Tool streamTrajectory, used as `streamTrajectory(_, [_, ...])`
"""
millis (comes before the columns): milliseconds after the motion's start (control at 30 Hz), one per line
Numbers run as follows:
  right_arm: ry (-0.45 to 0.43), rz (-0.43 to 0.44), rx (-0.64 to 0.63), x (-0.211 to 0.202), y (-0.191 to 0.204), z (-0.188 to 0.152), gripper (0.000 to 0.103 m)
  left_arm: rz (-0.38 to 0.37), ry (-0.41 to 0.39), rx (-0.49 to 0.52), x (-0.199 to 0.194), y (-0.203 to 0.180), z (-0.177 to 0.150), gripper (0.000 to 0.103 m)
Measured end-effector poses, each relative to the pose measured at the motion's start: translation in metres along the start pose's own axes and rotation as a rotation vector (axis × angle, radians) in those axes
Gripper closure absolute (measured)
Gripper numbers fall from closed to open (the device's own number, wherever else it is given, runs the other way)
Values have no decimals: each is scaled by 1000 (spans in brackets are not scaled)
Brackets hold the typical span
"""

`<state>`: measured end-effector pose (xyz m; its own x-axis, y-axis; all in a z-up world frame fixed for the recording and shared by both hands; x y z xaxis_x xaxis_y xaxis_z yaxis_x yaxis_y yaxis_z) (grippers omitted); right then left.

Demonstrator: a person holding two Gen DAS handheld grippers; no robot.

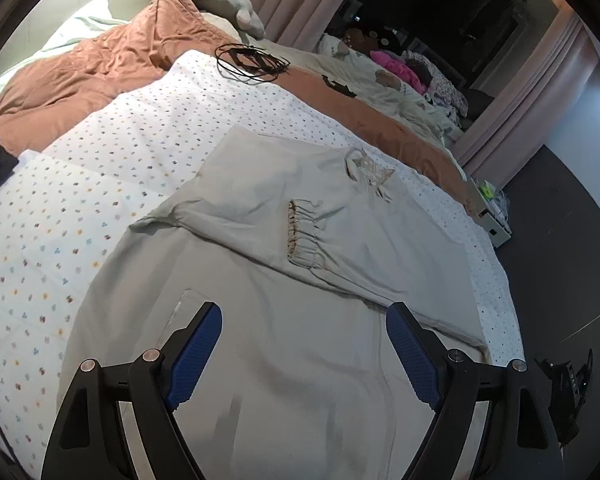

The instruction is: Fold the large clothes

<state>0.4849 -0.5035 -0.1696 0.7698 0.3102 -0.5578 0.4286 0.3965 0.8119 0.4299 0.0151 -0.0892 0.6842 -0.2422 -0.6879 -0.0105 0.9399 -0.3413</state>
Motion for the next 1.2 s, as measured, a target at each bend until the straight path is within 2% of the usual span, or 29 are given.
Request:
streamTrajectory(200, [0,-1,-118,-43,-7,-22,7,19,-31,3,-48,23,-30,18])
streamTrajectory(333, [-14,-11,-164,-77,-18,-30,7,29,-44,-40,-75,49,-55,18])
streamTrajectory(500, [-19,-42,-192,-109,-41,-33,7,45,-48,-75,-98,80,-86,18])
streamTrajectory(667, [-3,-83,-229,-122,-66,-39,7,49,-50,-107,-110,110,-115,19])
streamTrajectory(733, [13,-101,-239,-124,-77,-43,7,53,-45,-129,-112,120,-127,24])
streamTrajectory(867, [32,-122,-255,-129,-99,-47,8,37,-17,-168,-111,138,-147,42])
streamTrajectory(1000, [53,-112,-237,-131,-125,-53,20,27,-6,-184,-108,144,-167,45])
streamTrajectory(1067, [60,-101,-226,-132,-135,-57,23,20,2,-187,-106,146,-176,52])
streamTrajectory(1200, [76,-71,-215,-130,-152,-65,29,7,4,-189,-101,147,-193,53])
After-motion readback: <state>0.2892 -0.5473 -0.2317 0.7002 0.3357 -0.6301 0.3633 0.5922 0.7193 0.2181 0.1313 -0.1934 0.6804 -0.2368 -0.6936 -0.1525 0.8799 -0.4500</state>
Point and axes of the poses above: each gripper's, at about its wrist camera, not at the fingertips, and x roughly the way its jaws point, y to its left, z to its top, the point moved 4 cm from there along x, roughly the way its jaws point, and after that the axes turned 11 degrees about x, right-handed, at the moved point
